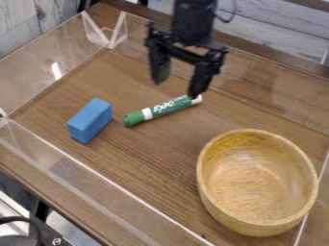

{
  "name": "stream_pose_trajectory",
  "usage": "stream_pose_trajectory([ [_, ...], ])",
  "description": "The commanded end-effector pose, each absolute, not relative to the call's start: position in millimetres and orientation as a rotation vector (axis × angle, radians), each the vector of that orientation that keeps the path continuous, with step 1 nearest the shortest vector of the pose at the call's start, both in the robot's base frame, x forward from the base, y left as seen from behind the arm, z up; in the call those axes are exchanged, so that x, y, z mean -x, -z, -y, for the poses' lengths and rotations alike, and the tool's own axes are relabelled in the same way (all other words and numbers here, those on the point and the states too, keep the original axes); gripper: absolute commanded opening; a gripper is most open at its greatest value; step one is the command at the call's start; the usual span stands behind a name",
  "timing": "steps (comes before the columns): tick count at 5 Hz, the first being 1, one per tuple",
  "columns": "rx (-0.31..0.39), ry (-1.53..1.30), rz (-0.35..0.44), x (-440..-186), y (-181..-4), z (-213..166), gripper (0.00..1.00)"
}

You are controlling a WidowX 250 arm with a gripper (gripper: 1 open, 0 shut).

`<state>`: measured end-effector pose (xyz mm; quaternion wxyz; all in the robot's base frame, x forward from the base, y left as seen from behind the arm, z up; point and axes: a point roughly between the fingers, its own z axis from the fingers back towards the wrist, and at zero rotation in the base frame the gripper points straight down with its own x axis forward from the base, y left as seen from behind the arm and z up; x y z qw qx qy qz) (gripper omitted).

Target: Put the blue block in the brown bowl

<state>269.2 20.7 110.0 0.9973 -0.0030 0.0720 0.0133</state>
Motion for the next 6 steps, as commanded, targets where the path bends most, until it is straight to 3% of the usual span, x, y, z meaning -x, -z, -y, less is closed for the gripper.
stream_pose_trajectory([
  [1, -0.007, -0.052, -0.043, -254, -134.3, -50, 1.00],
  [3, -0.021, -0.102, 0.018, -228, -132.6, -103, 1.00],
  [6, -0.015, -0.119, 0.008, -223, -112.9, -109, 1.00],
])
